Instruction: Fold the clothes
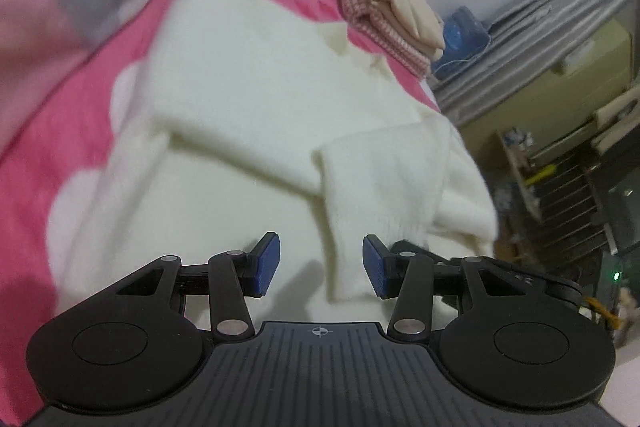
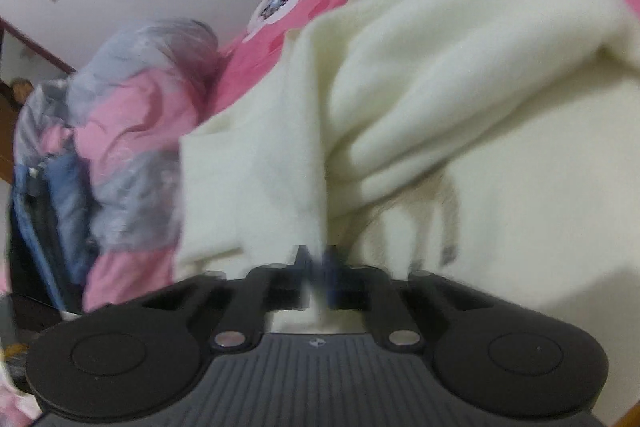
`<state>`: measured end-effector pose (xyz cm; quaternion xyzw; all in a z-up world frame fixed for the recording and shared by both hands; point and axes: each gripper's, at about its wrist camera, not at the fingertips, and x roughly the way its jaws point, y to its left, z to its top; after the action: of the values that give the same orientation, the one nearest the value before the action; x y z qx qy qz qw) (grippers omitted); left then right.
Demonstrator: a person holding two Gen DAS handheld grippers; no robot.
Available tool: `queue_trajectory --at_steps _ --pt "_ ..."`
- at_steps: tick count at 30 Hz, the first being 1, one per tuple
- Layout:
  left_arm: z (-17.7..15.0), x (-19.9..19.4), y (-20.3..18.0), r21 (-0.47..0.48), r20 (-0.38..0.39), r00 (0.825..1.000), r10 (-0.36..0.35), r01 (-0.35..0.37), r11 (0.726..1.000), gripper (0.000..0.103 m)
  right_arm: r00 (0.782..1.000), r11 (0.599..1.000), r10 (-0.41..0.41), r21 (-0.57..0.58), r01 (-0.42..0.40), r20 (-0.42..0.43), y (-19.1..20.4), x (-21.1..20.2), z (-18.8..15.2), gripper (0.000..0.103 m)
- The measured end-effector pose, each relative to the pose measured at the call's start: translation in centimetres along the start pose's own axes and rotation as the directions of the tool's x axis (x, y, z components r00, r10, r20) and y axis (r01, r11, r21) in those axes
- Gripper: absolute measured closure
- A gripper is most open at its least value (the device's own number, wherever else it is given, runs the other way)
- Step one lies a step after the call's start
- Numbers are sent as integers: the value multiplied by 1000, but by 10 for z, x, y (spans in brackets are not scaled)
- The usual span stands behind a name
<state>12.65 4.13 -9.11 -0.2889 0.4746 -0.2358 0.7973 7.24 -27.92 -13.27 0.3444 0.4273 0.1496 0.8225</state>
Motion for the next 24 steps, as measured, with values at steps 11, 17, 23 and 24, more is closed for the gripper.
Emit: queue_trajectory --at_steps 11,17,23,24 --pt "9 -19 18 -111 -14 999 -35 33 993 57 929 974 225 107 -202 -295 17 -6 -95 95" --pt "1 -28 9 24 -44 999 21 -20 1000 56 921 985 170 87 -149 -351 15 -7 -102 88" --pt "-12 -34 2 174 -109 993 53 -33 984 54 972 993 113 64 -101 -204 5 -48 -74 73" --pt "-16 -32 -2 214 -116 990 77 -51 976 52 979 993 94 85 -79 -183 -1 -52 -73 73"
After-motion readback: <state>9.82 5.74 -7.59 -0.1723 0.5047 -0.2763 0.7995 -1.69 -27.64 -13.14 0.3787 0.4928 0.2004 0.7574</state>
